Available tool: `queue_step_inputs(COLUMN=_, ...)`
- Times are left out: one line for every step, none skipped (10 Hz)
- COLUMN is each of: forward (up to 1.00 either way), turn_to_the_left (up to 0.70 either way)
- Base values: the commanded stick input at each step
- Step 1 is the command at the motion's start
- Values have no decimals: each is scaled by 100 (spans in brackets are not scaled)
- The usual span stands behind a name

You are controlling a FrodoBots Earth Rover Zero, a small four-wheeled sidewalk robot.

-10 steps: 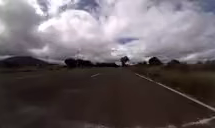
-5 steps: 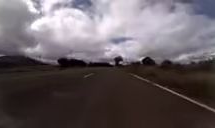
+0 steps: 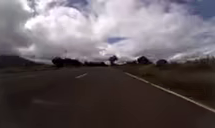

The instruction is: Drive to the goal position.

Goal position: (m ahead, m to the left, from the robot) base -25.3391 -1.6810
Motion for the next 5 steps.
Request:
queue_step_inputs(forward=70, turn_to_the_left=0)
queue_step_inputs(forward=70, turn_to_the_left=0)
queue_step_inputs(forward=70, turn_to_the_left=0)
queue_step_inputs(forward=70, turn_to_the_left=0)
queue_step_inputs(forward=70, turn_to_the_left=0)
